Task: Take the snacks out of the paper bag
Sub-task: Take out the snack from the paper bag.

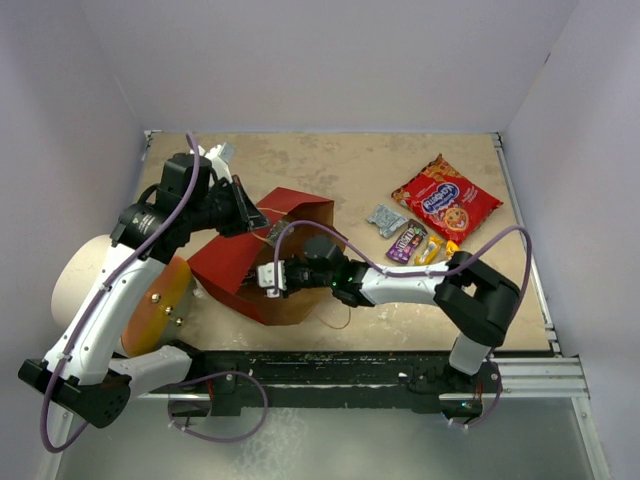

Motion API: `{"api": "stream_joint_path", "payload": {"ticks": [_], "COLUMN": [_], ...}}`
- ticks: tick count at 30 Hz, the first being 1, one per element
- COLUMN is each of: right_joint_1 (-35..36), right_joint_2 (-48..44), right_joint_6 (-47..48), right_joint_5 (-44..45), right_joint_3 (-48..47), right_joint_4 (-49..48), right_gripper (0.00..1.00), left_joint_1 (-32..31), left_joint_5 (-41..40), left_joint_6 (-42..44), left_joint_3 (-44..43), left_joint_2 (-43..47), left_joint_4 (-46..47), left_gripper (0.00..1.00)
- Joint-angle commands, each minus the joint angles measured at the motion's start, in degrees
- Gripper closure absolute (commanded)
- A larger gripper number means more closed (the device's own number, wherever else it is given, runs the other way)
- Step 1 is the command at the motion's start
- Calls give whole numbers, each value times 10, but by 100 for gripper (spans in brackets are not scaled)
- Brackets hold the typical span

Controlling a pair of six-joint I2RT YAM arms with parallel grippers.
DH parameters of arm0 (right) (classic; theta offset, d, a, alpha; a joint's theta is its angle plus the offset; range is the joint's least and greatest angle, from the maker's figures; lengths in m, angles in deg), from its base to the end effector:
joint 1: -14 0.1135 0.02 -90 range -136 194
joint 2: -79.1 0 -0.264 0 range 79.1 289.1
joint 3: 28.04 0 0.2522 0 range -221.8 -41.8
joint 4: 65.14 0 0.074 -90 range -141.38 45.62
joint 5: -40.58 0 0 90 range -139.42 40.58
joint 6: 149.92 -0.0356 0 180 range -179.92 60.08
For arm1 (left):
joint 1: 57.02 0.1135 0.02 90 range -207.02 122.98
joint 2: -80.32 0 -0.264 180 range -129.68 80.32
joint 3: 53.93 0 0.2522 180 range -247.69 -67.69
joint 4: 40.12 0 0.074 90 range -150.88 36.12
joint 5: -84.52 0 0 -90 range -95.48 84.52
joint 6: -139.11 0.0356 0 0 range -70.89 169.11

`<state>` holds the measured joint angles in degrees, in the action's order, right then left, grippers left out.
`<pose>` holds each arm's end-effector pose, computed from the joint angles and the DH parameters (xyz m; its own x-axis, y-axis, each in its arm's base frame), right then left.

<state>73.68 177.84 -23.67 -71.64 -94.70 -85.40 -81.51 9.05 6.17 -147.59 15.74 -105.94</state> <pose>0.1795 0.3335 0.2186 0.4996 -0.2300 -0.8351 -0.8563 0.0147 -0.5163 0.1910 -0.0968 0.4096 -0.7965 -0.3618 -0.4844 0.0569 0.7528 -0.6558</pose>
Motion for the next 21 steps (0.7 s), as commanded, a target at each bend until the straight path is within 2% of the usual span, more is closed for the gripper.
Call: {"api": "stream_joint_path", "payload": {"ticks": [1, 12, 16, 21], "right_joint_1": [3, 4, 4, 4], "right_joint_2": [-56, -206, -278, -369], "right_joint_6": [-71, -113, -104, -68], "right_joint_5": [8, 37, 37, 82], "right_joint_3": [6, 68, 68, 37], "right_joint_4": [0, 91, 210, 402], "right_gripper": [100, 100, 100, 100], "left_joint_1": [3, 3, 3, 3], "left_joint_5": [-6, -6, -7, -3], "left_joint_6": [-6, -7, -6, -17], "left_joint_3": [2, 20, 26, 49], "left_joint_2": [17, 27, 32, 45], "left_joint_4": [49, 76, 82, 92], "left_gripper": [100, 99, 99, 99]}}
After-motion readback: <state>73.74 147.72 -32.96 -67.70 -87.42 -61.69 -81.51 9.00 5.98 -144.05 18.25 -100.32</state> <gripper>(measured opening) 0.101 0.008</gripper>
